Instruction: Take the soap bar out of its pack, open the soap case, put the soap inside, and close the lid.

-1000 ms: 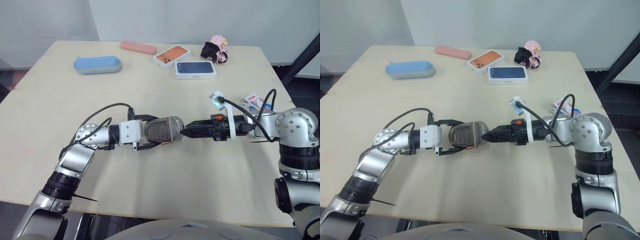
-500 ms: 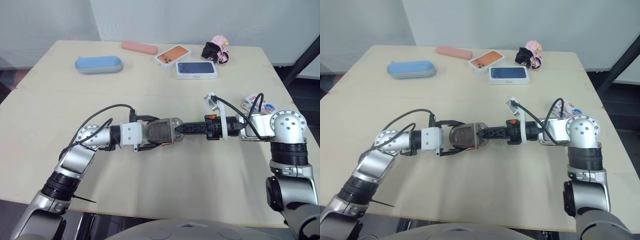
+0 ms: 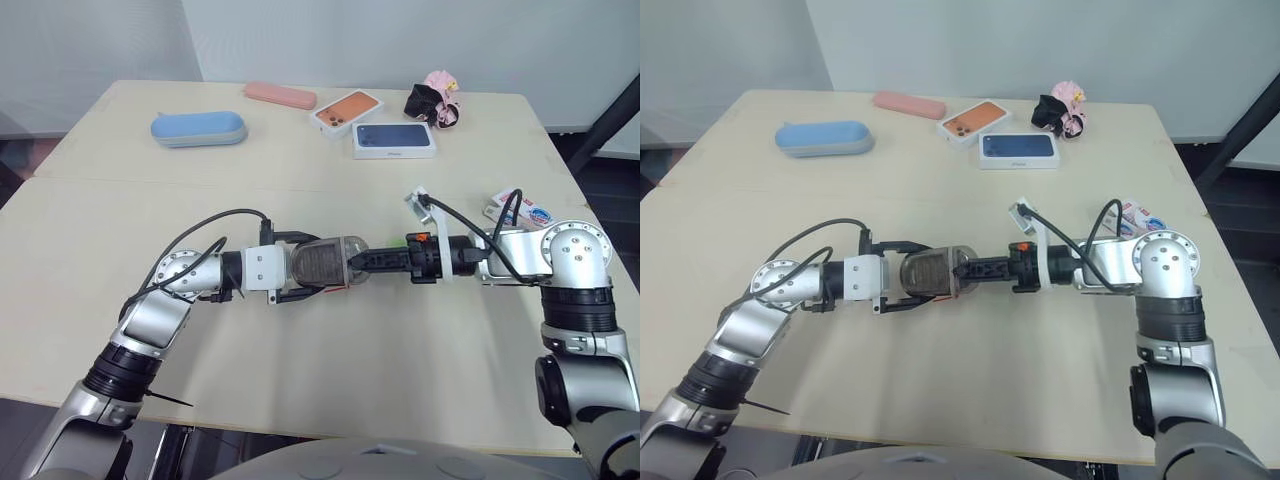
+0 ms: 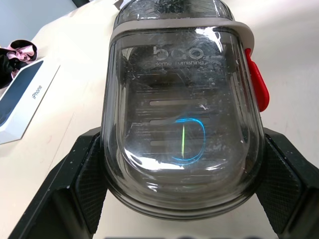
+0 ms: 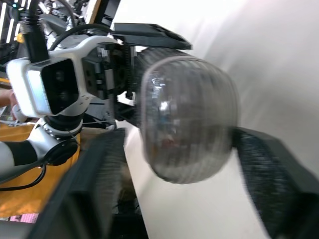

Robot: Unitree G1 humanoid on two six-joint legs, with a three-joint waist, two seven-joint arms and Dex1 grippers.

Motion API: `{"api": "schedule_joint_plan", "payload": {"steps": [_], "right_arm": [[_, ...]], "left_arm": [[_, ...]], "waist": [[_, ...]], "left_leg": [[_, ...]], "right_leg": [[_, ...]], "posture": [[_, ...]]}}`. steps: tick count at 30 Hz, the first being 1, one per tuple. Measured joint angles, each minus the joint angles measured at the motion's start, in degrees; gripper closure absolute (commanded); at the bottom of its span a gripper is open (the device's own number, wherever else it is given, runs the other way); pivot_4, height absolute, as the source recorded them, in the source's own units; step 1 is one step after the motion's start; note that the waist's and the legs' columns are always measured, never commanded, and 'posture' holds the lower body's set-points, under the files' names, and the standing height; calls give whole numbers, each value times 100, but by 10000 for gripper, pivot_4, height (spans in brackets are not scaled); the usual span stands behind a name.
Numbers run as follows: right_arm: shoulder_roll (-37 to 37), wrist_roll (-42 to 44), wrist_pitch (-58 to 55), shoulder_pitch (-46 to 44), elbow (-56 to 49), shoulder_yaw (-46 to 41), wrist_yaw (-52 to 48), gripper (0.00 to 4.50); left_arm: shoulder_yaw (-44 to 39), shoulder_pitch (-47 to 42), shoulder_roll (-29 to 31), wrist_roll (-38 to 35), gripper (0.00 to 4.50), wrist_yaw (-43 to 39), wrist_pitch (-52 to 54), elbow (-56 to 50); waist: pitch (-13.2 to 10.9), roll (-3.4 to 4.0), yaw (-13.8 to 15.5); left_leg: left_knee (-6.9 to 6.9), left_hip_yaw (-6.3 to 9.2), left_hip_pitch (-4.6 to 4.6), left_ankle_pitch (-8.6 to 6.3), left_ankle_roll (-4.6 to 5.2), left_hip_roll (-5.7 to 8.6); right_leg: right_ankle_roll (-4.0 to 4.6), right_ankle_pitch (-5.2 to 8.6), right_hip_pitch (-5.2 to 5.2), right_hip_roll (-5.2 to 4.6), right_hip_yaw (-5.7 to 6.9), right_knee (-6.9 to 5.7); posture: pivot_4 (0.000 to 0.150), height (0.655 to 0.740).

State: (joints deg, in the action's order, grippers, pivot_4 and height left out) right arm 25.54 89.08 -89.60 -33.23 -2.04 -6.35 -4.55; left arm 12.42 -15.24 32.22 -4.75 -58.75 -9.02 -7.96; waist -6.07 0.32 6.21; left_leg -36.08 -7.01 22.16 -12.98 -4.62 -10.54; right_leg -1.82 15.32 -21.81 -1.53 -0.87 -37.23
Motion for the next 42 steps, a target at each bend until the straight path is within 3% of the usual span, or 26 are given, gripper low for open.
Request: {"api": "schedule_joint_plan", "payload": {"steps": [4,15,21,27,35,42], "right_arm": [[133,144,104,-2,52,73,28,25137],[371,451,296,72,109,287,-203,25137],[1046,341,223,72,375,314,-803,25137],[2033,-697,239,-343,756,302,-1606,25137],[3701,-3460,1548,-777,998,1559,-3642,25137],[3736,-4566,1751,-961,1283,2073,-4418,25137]], "left_arm": [[-1,0,5,14,10358,31,88,26],[3,50,6,14,10358,34,100,17],[-1,128,82,-4,10358,10,94,18],[-3,153,127,-14,10358,9,107,18],[-4,208,146,-21,10358,9,113,20],[-4,231,144,-21,10358,17,119,21]], "waist": [[0,0,-1],[0,0,7],[1,-1,18],[1,-2,22],[1,-2,56],[0,-1,34]], "left_leg": [[0,0,1,-1,-1,0],[0,0,3,-1,-2,0],[-1,2,6,-1,-2,0],[-4,2,10,-1,-2,-2],[-8,4,28,-3,-2,-3],[-12,2,31,-3,-2,-4]], "right_leg": [[0,0,0,0,0,0],[0,0,0,0,1,1],[-1,0,0,2,1,2],[-1,0,0,7,0,3],[-1,0,0,6,0,6],[-1,0,0,10,-4,0]], "posture": [[1500,7400],[1500,7400],[1500,7400],[1500,7400],[1500,7400],[1500,7400]]}}
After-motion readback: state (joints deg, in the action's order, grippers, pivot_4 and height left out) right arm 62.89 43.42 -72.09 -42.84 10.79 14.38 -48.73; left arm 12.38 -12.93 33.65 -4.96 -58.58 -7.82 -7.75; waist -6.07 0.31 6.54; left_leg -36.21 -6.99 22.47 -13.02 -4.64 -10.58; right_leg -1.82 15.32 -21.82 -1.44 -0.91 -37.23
